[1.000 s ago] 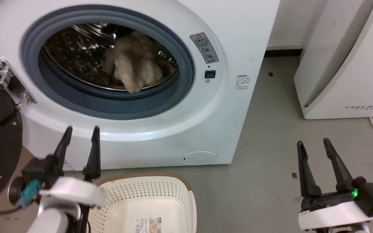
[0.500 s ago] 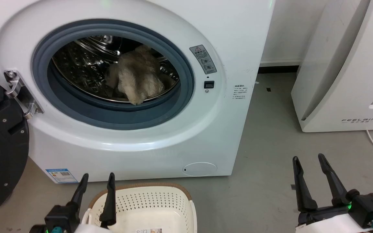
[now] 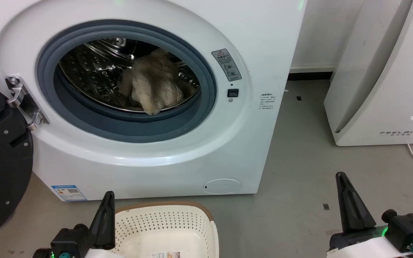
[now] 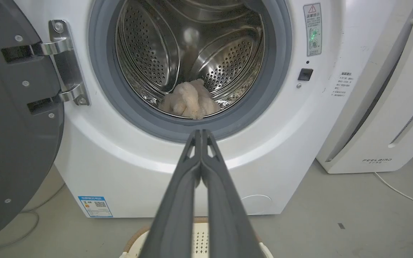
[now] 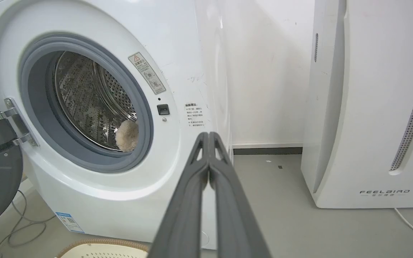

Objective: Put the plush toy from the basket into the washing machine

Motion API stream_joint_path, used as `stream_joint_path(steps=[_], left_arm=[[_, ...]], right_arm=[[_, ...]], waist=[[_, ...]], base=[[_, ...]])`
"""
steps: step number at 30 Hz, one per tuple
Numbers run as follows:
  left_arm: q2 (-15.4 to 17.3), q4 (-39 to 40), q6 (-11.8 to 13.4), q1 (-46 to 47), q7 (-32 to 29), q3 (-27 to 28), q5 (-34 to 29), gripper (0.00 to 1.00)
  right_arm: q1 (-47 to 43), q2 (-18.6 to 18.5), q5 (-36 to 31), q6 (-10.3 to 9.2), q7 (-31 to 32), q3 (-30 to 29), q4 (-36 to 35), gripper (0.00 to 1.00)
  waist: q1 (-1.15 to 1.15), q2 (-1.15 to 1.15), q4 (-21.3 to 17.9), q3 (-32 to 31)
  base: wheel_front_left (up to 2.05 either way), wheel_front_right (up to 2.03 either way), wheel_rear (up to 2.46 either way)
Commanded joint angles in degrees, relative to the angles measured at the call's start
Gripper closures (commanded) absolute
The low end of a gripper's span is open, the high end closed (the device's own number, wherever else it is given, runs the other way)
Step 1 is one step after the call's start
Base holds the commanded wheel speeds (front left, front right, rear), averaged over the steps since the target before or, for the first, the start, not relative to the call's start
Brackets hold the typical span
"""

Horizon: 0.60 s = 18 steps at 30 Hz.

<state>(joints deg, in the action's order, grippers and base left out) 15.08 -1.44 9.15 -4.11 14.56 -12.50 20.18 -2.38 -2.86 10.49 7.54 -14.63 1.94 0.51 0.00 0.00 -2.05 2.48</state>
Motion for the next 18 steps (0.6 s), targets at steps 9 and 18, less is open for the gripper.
stream_joint_path(steps=[9, 18], left_arm=[[-1.07, 0.13, -0.8, 0.37, -1.28, 1.08, -1.84, 1.0], [-1.95, 0.23, -1.46, 0.66, -2.32, 1.98, -3.28, 1.0]], right_arm=[[0.21, 0.0, -0.93, 0.0, 1.27, -0.16, -0.05, 1.0], [0.38, 0.0, -1.69, -0.01, 2.32, -0.3, -0.08, 1.0]], waist=[[0.0, 0.0, 0.16, -0.2], [0.0, 0.0, 0.31, -0.38]], base=[[0.0, 0.0, 0.0], [0.0, 0.0, 0.0]])
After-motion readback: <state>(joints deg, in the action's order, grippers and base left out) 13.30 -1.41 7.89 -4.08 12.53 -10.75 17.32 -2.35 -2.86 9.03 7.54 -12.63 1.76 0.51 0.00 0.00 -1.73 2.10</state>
